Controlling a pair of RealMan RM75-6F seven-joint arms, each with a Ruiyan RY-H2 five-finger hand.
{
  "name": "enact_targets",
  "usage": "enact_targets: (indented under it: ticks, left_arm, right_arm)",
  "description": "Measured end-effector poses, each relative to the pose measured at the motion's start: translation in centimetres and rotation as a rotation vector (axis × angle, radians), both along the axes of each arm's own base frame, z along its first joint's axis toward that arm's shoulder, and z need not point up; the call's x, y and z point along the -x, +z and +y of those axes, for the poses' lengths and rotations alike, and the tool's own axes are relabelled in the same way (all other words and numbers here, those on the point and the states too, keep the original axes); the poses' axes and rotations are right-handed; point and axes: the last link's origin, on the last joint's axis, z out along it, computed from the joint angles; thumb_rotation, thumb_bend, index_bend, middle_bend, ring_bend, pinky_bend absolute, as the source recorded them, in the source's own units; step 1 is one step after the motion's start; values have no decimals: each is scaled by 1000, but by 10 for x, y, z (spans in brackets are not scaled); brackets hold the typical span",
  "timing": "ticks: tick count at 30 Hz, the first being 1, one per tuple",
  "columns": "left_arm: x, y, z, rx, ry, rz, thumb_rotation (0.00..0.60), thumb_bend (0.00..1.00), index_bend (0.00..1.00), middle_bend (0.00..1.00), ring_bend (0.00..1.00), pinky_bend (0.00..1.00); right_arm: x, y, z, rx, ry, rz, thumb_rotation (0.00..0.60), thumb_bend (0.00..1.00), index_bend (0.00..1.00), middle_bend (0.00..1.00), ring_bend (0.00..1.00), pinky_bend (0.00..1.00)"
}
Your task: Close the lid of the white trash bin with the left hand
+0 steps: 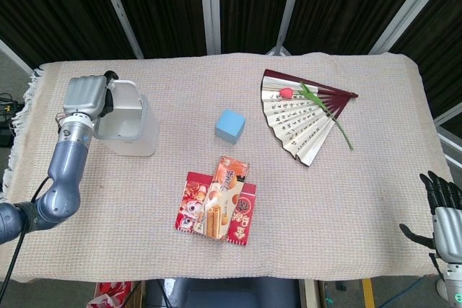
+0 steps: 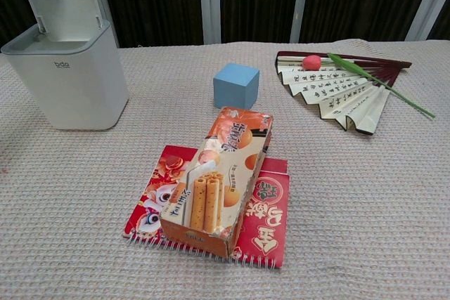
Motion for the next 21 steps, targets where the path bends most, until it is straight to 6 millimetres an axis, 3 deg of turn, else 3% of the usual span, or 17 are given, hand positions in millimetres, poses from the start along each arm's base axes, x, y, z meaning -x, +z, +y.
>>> enact_targets:
  ticks: [10,21]
  left_arm:
    - [3,5,-16,31,-1,-4,600,826,312,990,939,1000]
    - [11,0,-55,130,-31,16,600,827,302,990,942,1000]
  right_arm:
    - [-1,0,2,-2,6,5,600,194,0,0,0,0]
    - [-2,-1,4,-5,15,9,600,194,0,0,0,0]
